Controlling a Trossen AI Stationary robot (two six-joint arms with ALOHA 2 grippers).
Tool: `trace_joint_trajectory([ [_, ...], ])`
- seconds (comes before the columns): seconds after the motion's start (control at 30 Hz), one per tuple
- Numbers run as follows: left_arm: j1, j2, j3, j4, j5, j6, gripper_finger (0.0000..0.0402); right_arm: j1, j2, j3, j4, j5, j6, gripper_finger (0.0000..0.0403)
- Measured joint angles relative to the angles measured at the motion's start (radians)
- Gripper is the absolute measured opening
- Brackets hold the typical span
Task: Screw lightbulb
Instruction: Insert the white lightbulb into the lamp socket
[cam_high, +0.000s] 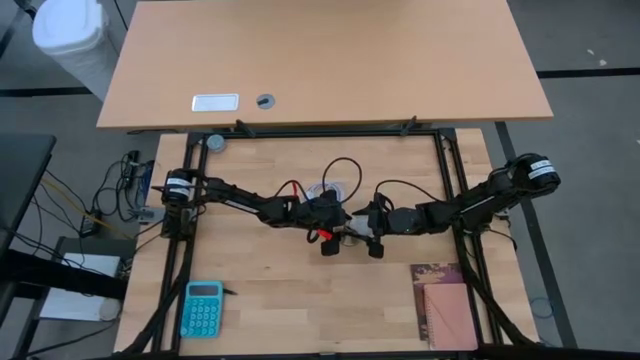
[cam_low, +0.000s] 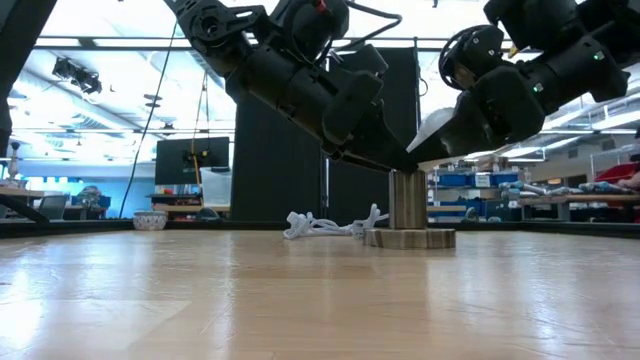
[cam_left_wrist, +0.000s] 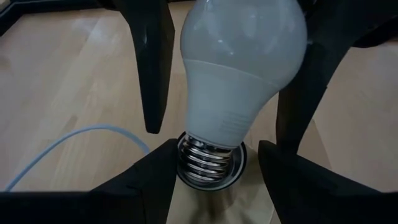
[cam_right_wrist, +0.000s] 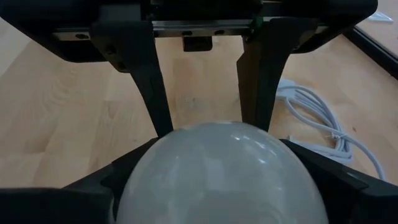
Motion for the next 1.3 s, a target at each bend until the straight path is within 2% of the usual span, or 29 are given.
trace_joint_trajectory([
  [0.37,-0.001,0.0,0.0,0.002,0.002,-0.001,0.0231,0.0,0.0,0.0,-0.002,0.001,-0.018,0.0303],
  [0.7,0.0,0.0,0.0,0.004,-0.001,-0.002,0.0231,0.0,0.0,0.0,-0.002,-0.002,-0.027,0.0237],
  [0.93,-0.001,-0.001,0.0,-0.006,-0.009,0.022,0.0231,0.0,0.002,0.017,-0.026,-0.002,-0.023,0.025],
  [1.13,-0.002,-0.018,0.0,-0.054,-0.015,0.029,0.0231,-0.004,0.002,0.093,-0.162,-0.003,-0.018,0.0248],
  [1.3,-0.006,-0.061,-0.002,-0.117,-0.03,0.05,0.0232,-0.024,0.002,0.151,-0.228,-0.054,-0.017,0.0248],
])
